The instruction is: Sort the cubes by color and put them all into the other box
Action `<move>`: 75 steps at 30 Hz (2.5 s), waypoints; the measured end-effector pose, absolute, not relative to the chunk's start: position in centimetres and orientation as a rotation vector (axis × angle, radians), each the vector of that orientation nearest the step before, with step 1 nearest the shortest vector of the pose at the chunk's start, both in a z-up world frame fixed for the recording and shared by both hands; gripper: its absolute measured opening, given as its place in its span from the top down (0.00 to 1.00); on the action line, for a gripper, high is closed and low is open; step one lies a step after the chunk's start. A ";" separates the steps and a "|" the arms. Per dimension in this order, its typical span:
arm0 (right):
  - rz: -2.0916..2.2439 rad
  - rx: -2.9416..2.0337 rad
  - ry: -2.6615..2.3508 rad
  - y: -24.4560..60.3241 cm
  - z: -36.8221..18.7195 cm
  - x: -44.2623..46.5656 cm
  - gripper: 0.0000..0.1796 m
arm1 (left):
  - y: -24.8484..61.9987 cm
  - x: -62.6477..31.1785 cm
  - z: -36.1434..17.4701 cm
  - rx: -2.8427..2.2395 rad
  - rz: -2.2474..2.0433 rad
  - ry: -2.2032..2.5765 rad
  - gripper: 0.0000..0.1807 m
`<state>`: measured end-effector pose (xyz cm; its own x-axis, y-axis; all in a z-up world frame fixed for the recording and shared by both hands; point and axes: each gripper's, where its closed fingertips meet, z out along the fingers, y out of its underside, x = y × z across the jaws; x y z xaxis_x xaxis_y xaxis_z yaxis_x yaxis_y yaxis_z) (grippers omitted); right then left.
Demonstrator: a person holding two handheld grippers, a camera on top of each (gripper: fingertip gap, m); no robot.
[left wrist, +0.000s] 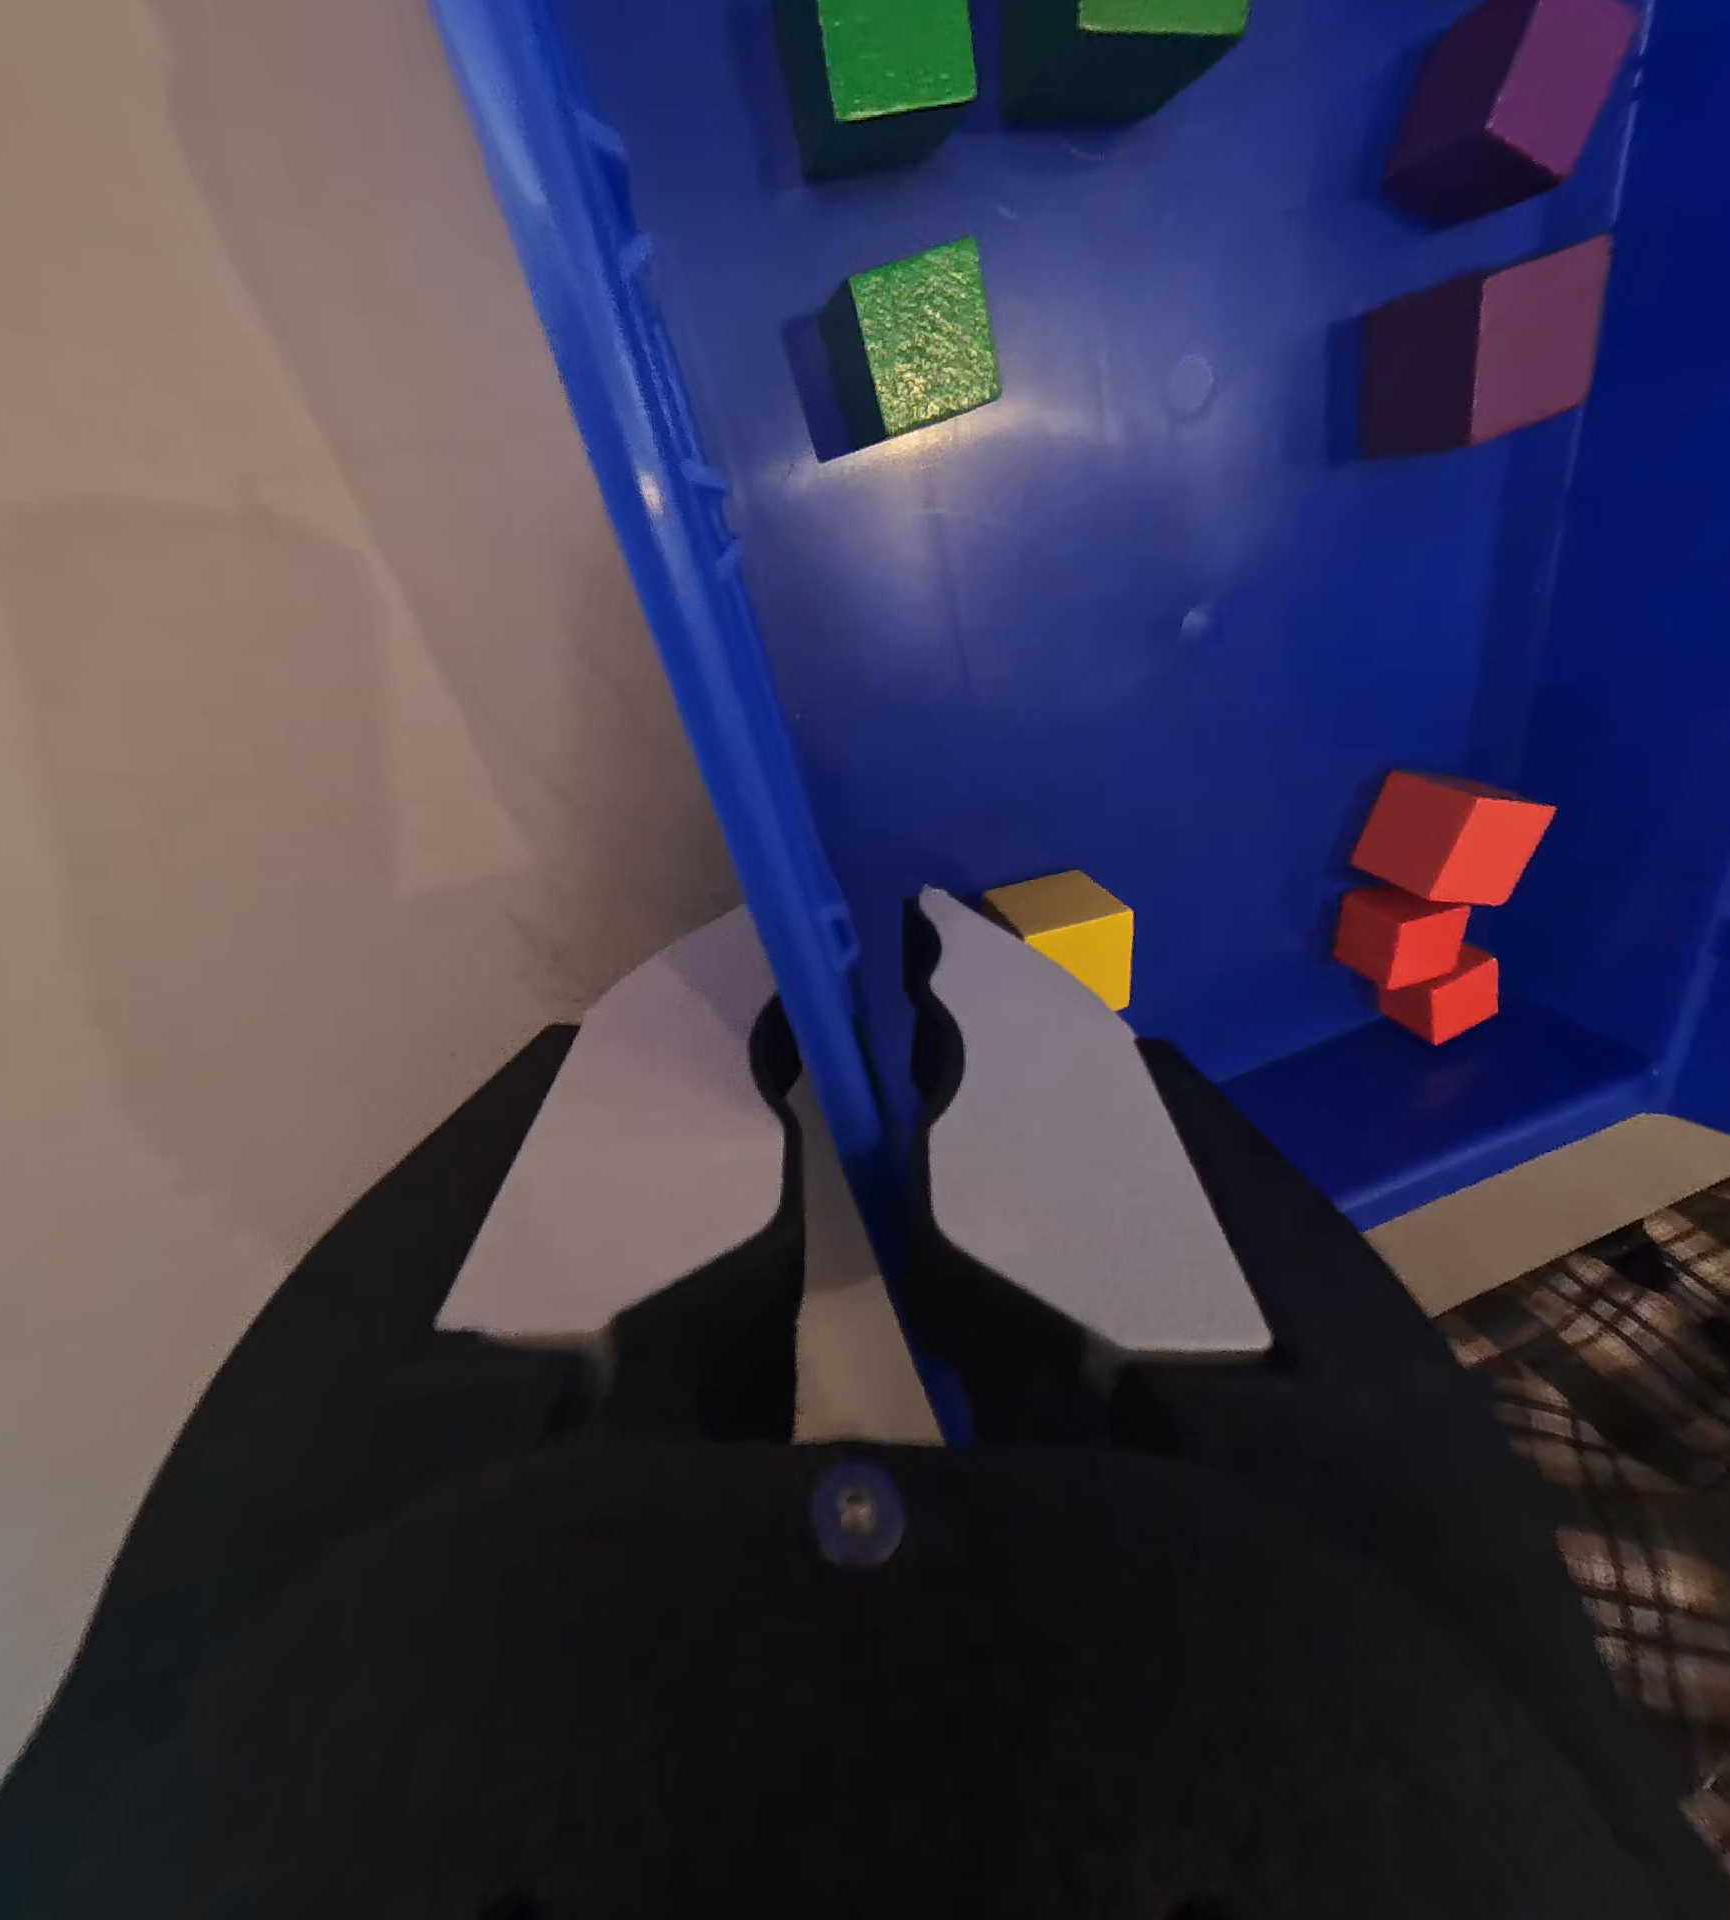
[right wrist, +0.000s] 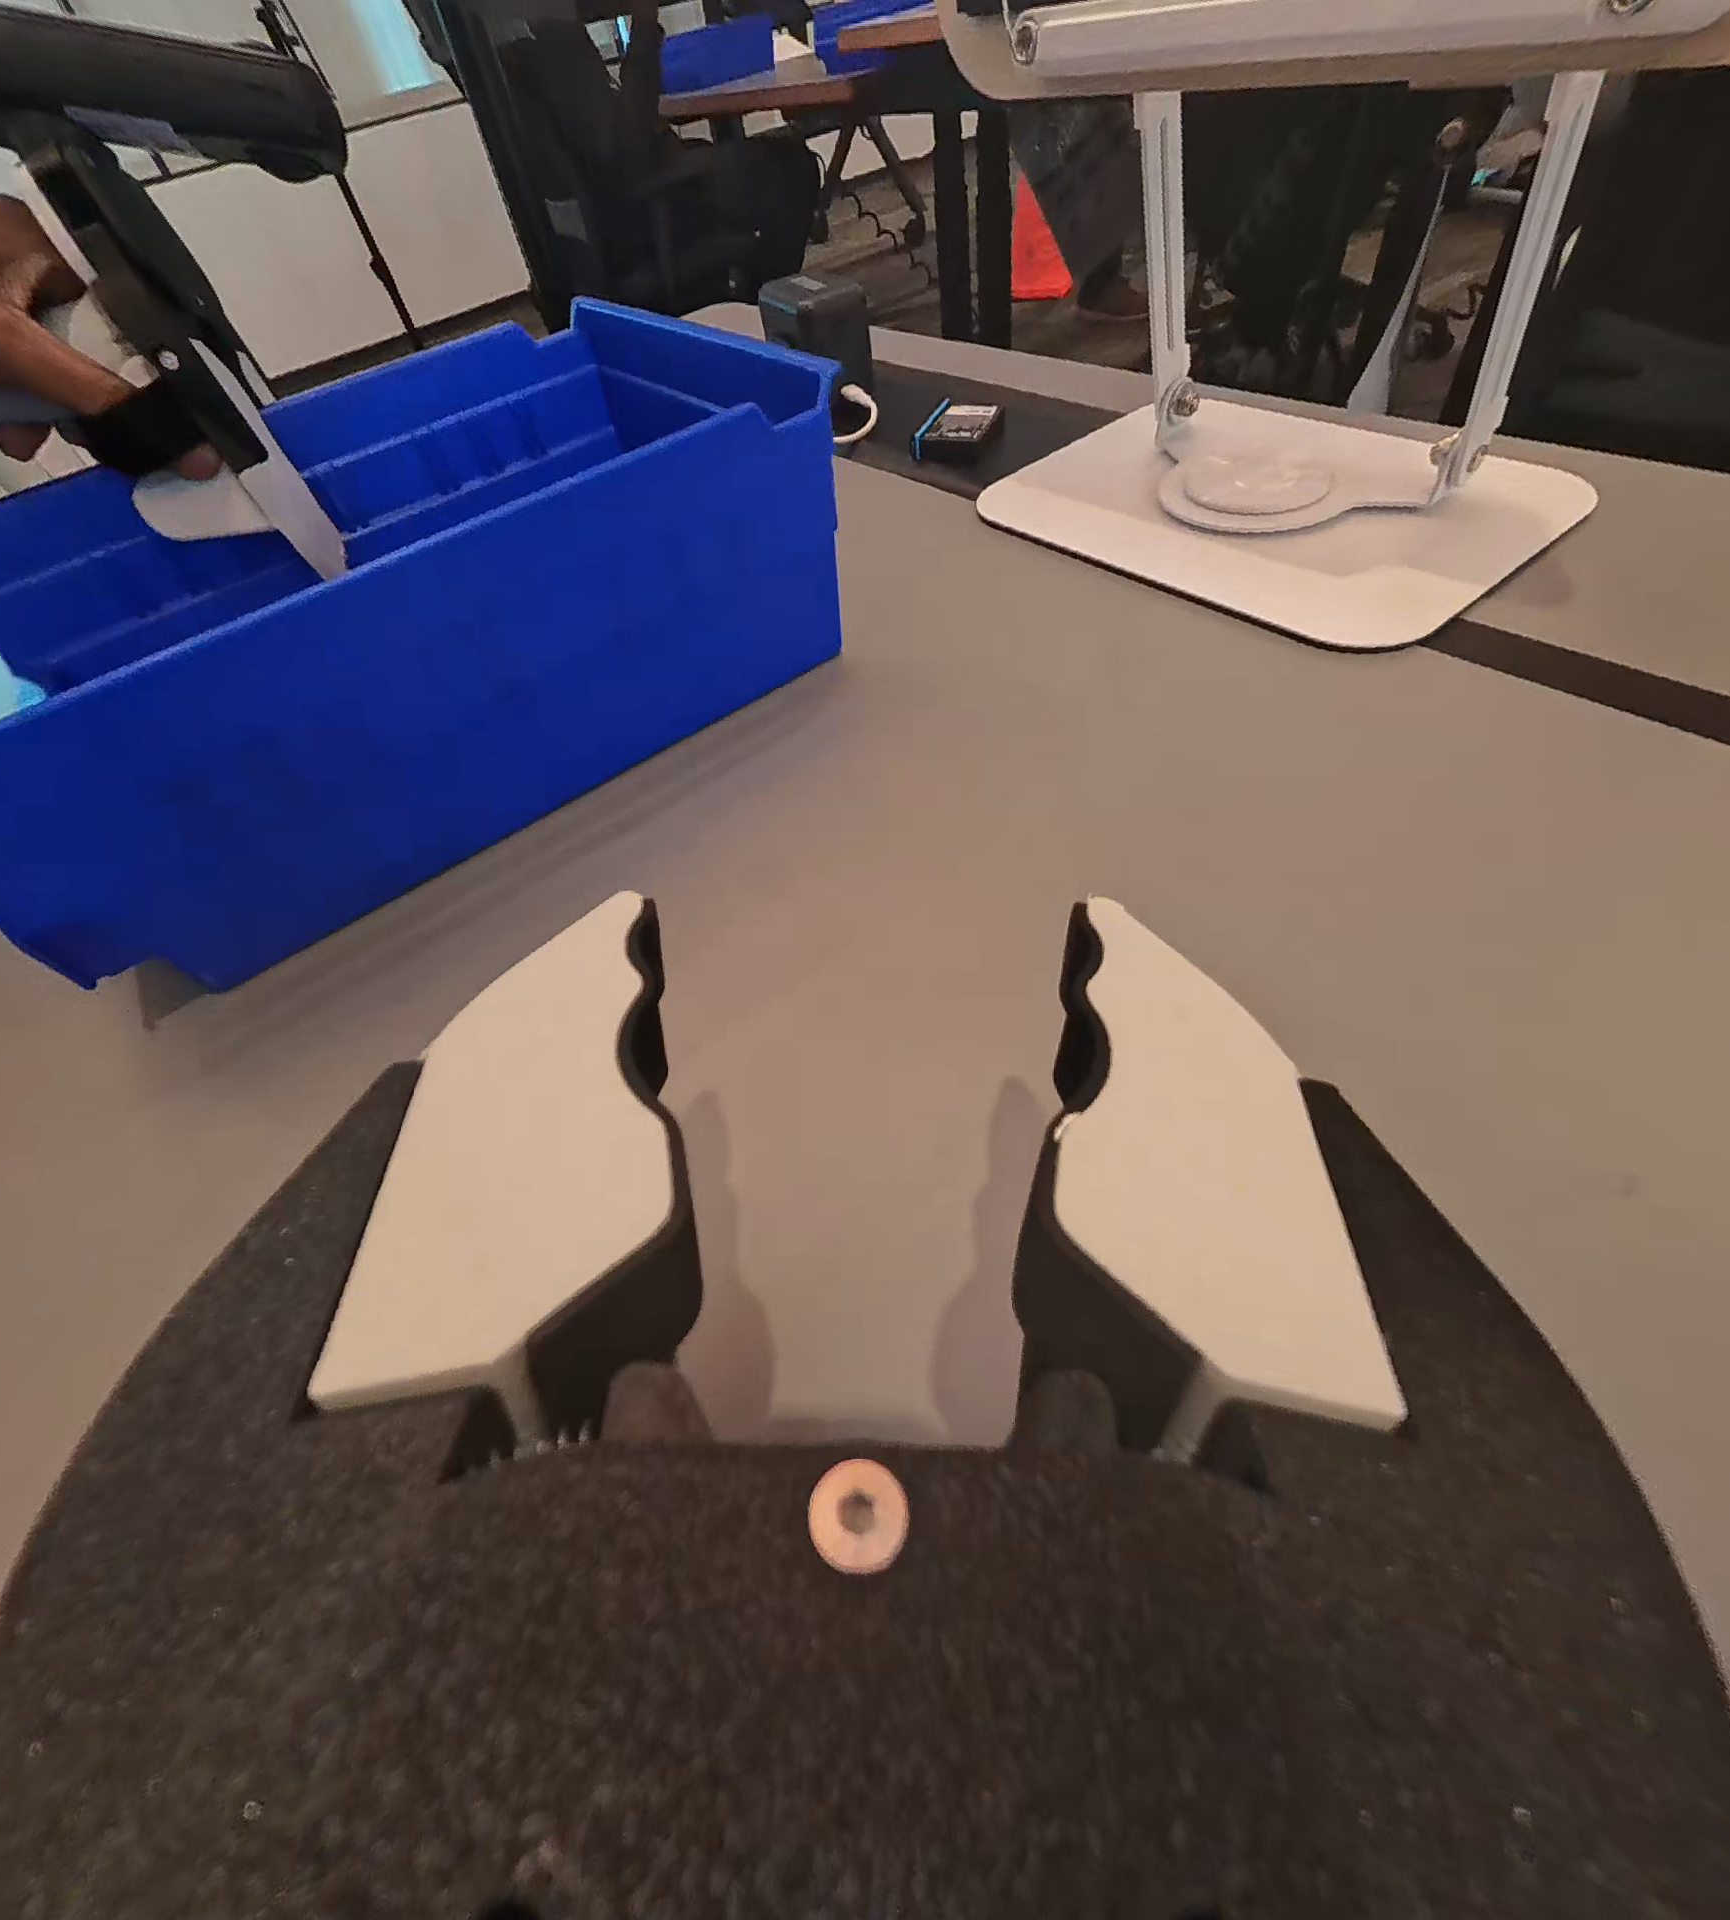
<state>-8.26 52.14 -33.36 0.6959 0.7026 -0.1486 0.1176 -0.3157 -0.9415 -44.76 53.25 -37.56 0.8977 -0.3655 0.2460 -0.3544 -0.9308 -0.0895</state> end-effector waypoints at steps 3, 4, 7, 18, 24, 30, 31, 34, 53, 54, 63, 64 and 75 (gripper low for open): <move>0.694 -1.829 -0.654 52.0 -33.5 -8.5 0.60 | 53.5 -45.4 -37.6 -3.026 -0.335 0.581 0.94; 0.697 -1.833 -0.657 51.9 -33.6 -8.6 0.61 | 53.5 -45.7 -37.6 -3.027 -0.301 0.588 0.95; 0.703 -1.844 -0.662 51.9 -33.9 -8.7 0.61 | 53.4 -46.4 -37.6 -3.039 -0.289 0.558 0.96; 0.751 -1.869 -0.647 51.7 -34.2 -8.8 0.63 | 51.7 -51.3 -37.5 -3.083 -0.299 0.410 0.98; 0.777 -1.895 -0.646 51.7 -34.8 -9.0 0.64 | 50.9 -53.6 -37.5 -3.082 -0.298 0.344 0.98; 0.784 -1.897 -0.639 51.7 -34.8 -8.9 0.64 | 50.4 -55.5 -37.5 -3.083 -0.296 0.292 0.98; 0.783 -1.896 -0.640 51.7 -34.8 -8.9 0.64 | 50.3 -55.8 -37.5 -3.083 -0.296 0.284 0.98; 0.784 -1.895 -0.640 51.6 -34.8 -8.9 0.64 | 50.2 -56.8 -37.5 -3.084 -0.290 0.251 0.98; 0.782 -1.899 -0.645 51.6 -34.8 -8.9 0.64 | 49.3 -63.8 -37.4 -3.073 -0.276 0.053 0.98; 0.782 -1.900 -0.644 51.6 -34.8 -8.9 0.64 | 49.3 -64.1 -37.4 -3.072 -0.274 0.048 0.98; 0.782 -1.911 -0.650 51.6 -35.1 -9.0 0.64 | 49.1 -65.5 -37.4 -3.067 -0.274 0.009 0.98; 0.782 -1.912 -0.650 51.6 -35.1 -8.9 0.64 | 49.1 -65.6 -37.4 -3.067 -0.274 0.007 0.98; 0.778 -1.910 -0.646 51.6 -35.0 -8.9 0.64 | 49.2 -66.5 -37.4 -3.061 -0.271 -0.012 0.98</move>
<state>-8.85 51.59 -35.01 0.6591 0.7103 -0.2470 0.1122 -0.4177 -0.9017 -66.49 49.21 -37.43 0.9845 0.0020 0.1755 0.0140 -0.9976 -0.0674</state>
